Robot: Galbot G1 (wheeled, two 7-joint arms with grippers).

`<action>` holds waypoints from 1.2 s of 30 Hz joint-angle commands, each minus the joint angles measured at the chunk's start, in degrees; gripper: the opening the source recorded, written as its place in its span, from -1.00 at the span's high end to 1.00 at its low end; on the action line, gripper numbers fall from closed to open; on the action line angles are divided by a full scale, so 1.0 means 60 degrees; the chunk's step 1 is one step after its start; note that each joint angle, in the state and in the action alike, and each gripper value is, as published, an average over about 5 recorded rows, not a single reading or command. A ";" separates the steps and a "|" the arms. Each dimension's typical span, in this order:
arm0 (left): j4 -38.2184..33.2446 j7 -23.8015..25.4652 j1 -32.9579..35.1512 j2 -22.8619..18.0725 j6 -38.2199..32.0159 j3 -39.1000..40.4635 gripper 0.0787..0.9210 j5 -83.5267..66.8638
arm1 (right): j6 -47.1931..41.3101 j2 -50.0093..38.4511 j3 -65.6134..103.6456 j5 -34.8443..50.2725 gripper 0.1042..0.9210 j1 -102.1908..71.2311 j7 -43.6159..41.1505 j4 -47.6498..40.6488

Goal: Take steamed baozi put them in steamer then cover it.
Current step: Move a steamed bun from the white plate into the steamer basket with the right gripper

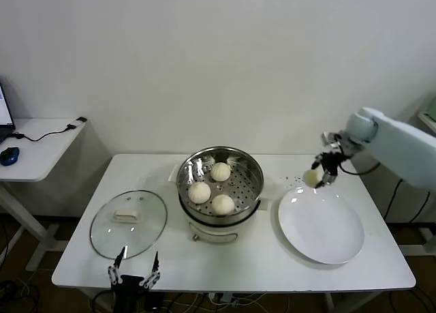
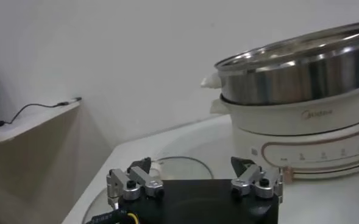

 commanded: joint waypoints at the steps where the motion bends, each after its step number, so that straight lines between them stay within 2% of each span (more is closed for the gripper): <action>1: -0.0035 0.0015 -0.0002 0.0042 -0.0021 0.0222 -0.77 -0.0004 | -0.0622 0.2546 -0.3214 0.3973 -0.41 0.3504 0.0082 -0.0013; 7: -0.0045 0.0026 0.0016 0.0085 -0.0102 0.0262 -0.77 -0.0043 | -0.1046 0.3478 -0.3872 0.4777 -0.41 0.3596 0.0431 0.0546; 13: -0.0055 0.0030 0.0065 0.0154 -0.0165 0.0284 -0.77 -0.0157 | -0.1306 0.4038 -0.4242 0.4880 -0.41 0.3300 0.0771 0.1057; 27: -0.0023 0.0026 0.0104 0.0186 -0.0208 0.0211 -0.77 -0.0295 | -0.1480 0.4342 -0.4755 0.4083 -0.41 0.1911 0.1204 0.1203; 36: 0.0115 0.0024 0.0046 0.0182 -0.0211 0.0204 -0.77 -0.0336 | -0.1450 0.4404 -0.4598 0.3897 -0.41 0.1405 0.1274 0.0793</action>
